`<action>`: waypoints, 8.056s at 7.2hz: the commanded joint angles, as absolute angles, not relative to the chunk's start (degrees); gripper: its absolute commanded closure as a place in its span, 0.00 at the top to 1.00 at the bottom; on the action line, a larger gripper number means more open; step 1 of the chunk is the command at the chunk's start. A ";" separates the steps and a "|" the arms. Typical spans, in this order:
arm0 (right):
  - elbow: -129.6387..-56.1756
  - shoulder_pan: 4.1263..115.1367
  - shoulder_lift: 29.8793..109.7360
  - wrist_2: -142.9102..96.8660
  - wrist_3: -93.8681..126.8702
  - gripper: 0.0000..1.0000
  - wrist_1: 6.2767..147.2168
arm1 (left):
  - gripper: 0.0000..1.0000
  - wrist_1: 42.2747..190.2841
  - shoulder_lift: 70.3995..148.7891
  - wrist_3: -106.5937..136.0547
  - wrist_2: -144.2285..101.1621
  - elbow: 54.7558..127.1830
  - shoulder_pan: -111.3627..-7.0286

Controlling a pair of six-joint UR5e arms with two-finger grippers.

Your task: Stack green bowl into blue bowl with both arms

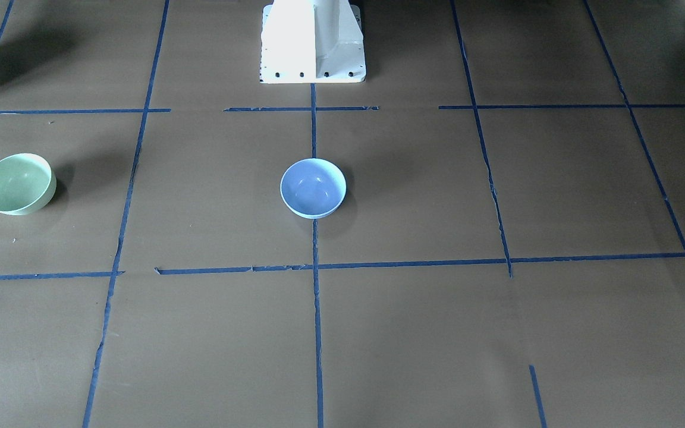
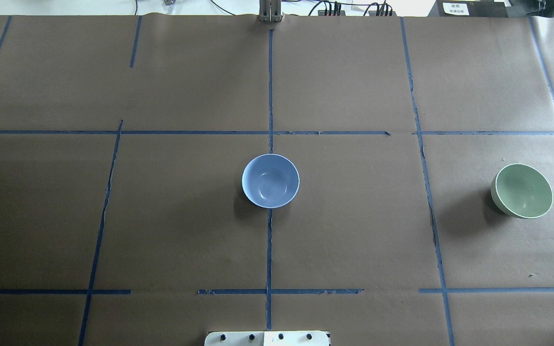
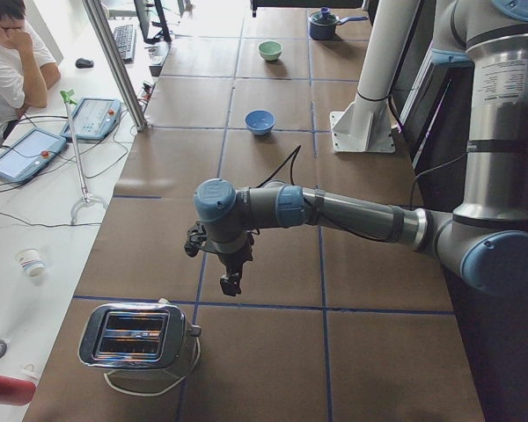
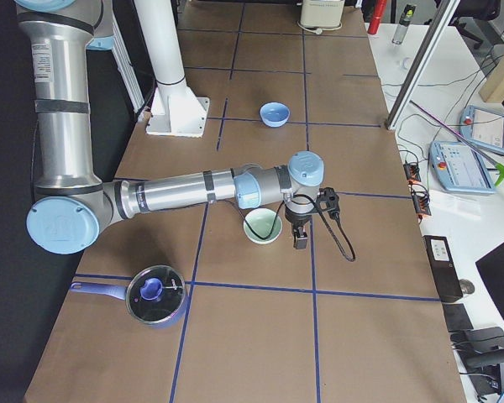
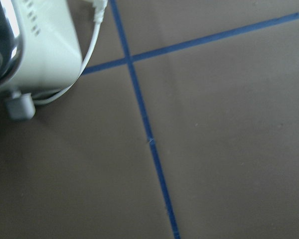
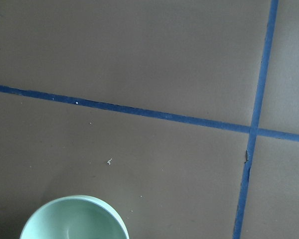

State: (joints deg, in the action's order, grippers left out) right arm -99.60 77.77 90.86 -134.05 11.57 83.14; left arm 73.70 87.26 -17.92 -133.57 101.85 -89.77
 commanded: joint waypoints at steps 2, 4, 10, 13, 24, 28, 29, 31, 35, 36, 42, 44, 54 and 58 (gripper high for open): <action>-94.07 68.50 97.20 -131.49 33.71 1.00 54.47 | 1.00 74.79 86.48 -18.81 -134.12 101.16 -90.97; -93.08 62.44 101.85 -129.74 34.10 0.92 49.67 | 1.00 74.79 86.66 -18.81 -134.12 101.16 -90.97; -93.25 59.94 100.55 -131.40 34.72 0.00 50.54 | 1.00 74.79 86.40 -18.81 -134.12 102.13 -90.97; -99.71 60.73 91.54 -133.50 41.89 0.00 64.06 | 1.00 74.79 86.40 -18.81 -134.12 102.22 -90.97; -93.96 30.94 52.12 -113.91 85.16 0.02 84.46 | 1.00 74.79 86.84 -16.08 -134.21 101.86 -90.97; -93.25 30.76 52.03 -113.21 88.83 0.76 83.85 | 1.00 74.79 86.75 -16.00 -134.21 102.22 -90.97; -93.25 30.76 51.94 -113.12 88.86 0.99 83.85 | 1.00 74.79 86.84 -15.91 -134.21 102.22 -90.97; -93.78 35.04 51.24 -115.73 87.11 1.00 84.64 | 1.00 74.79 87.10 -15.65 -134.21 101.08 -90.88; -93.69 58.55 64.63 -130.40 43.13 1.00 90.62 | 1.00 74.79 86.84 -12.57 -134.12 100.73 -90.70; -93.52 64.10 70.78 -130.78 29.23 1.00 90.70 | 1.00 74.88 86.84 -12.57 -134.12 101.24 -90.79; -96.67 83.23 96.76 -132.10 -5.54 1.00 88.24 | 1.00 77.08 86.40 -12.22 -134.03 101.07 -90.88; -97.20 83.84 95.90 -132.45 -5.62 1.00 88.42 | 1.00 76.91 86.40 -12.48 -133.68 101.25 -90.79; -98.00 85.34 96.59 -132.98 -4.22 1.00 88.77 | 1.00 77.34 85.96 -12.66 -134.03 101.78 -90.61; -98.09 85.25 96.59 -133.24 -3.16 1.00 88.59 | 1.00 77.43 85.96 -12.66 -134.03 101.87 -90.44</action>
State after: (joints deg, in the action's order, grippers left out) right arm -98.07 85.26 96.59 -133.21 -3.23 88.61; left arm 77.43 85.96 -12.66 -134.03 101.84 -90.47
